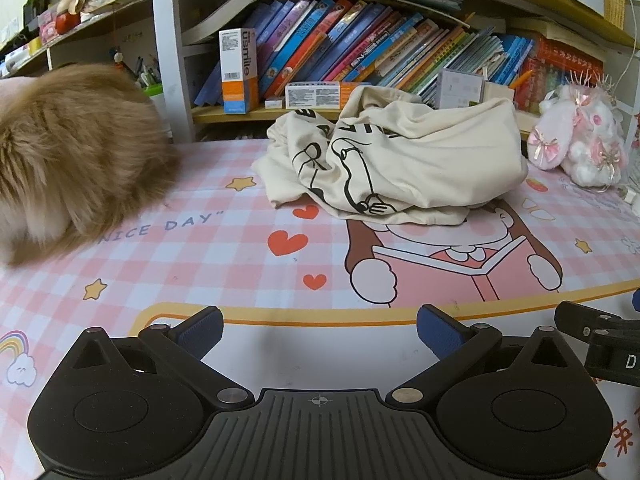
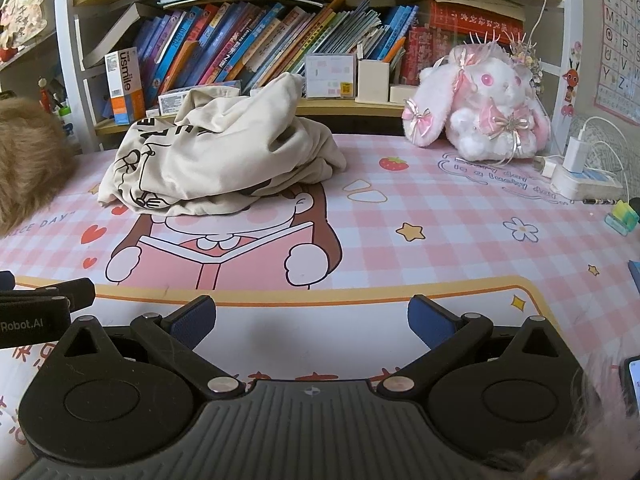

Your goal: Fold clothes

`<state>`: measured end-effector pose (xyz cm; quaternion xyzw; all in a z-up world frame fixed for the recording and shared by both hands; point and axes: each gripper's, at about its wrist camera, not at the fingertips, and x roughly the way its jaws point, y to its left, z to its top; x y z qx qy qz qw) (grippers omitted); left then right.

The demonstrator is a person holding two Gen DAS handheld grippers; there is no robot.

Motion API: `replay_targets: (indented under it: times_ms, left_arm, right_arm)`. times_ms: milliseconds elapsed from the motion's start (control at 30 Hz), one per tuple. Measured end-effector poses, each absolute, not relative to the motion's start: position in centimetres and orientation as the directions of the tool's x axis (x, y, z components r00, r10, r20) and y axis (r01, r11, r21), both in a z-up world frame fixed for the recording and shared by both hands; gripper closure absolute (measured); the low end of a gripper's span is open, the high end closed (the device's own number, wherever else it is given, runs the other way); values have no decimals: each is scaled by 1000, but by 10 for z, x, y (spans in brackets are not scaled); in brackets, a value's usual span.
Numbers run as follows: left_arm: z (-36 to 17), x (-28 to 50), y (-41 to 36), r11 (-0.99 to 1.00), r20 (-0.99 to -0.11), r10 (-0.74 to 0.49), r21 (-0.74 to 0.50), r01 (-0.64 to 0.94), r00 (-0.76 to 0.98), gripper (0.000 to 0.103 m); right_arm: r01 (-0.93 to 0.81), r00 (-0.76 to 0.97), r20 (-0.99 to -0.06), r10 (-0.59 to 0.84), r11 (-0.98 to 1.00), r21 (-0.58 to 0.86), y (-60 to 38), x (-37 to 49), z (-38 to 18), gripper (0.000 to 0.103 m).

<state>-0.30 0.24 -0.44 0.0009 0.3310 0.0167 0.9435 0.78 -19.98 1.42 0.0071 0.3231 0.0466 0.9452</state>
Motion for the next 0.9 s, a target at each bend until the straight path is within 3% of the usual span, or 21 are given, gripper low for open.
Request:
replay_targets:
  times_ms: [900]
  left_arm:
    - [-1,-5,3,998,-629,60,21,-60,775,0]
  right_arm:
    - [-90,791,-604,98,995,43,-198,6,16,0]
